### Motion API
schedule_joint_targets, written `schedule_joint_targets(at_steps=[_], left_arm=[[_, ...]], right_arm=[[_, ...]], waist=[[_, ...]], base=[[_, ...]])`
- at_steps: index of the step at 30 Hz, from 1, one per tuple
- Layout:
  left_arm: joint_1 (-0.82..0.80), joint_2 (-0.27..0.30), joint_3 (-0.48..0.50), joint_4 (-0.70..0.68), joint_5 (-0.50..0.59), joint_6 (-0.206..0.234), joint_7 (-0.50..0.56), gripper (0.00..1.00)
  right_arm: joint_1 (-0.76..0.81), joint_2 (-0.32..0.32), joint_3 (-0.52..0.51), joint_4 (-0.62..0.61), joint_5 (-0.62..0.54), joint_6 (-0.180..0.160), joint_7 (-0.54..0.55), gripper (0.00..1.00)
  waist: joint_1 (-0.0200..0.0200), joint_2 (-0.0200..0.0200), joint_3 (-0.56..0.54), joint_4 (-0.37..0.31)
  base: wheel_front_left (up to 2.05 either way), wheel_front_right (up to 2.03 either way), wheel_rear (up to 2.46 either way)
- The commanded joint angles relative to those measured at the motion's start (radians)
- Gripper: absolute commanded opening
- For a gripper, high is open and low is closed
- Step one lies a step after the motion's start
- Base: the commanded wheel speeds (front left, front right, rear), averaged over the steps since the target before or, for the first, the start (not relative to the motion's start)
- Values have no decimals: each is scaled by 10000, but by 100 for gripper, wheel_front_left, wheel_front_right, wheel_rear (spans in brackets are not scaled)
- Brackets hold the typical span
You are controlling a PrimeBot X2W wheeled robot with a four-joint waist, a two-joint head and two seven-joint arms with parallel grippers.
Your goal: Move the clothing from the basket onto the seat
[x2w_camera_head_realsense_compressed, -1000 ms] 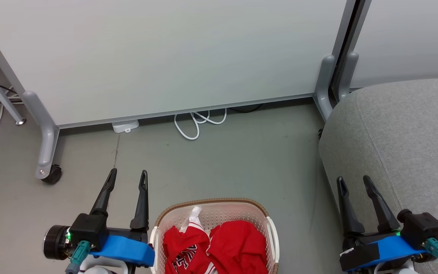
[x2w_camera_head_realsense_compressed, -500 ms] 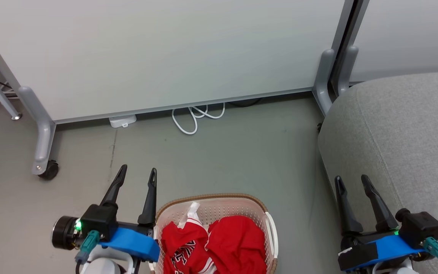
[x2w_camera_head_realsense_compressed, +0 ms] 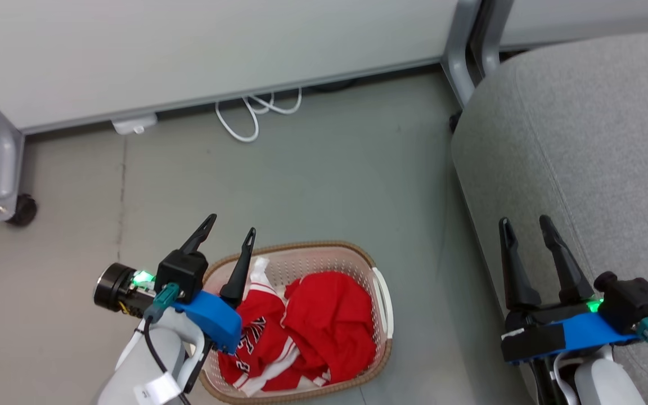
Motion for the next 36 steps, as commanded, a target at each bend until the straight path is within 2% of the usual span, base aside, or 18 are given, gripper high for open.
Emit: schedule_joint_targets(at_steps=[1,10,20,29,36], left_arm=[[-262,77,-146,124,-66,-16,-31,100],[-1949,688,-2206,2294,-685,-16,-31,100],[-3494,804,-4525,4348,-1583,-16,-21,100],[-4632,879,-6236,5631,-2427,-17,896,100],[-5459,1008,-7042,6206,-2746,-15,1412,100]], right_arm=[[-165,-44,-32,-31,34,4,-39,100],[-1045,-38,40,-273,169,4,-39,100],[-1951,-38,35,-647,153,4,-39,100],[-2453,-40,15,-959,71,4,-39,100],[-2640,-40,-12,-1122,60,4,-39,100]], waist=[[-1,0,536,-264],[-1,0,2158,-715],[-1,0,3821,-1034],[-1,0,5020,-1234],[-1,0,5789,-1292]], base=[[0,0,0],[0,0,0],[0,0,0],[0,0,0],[0,0,0]])
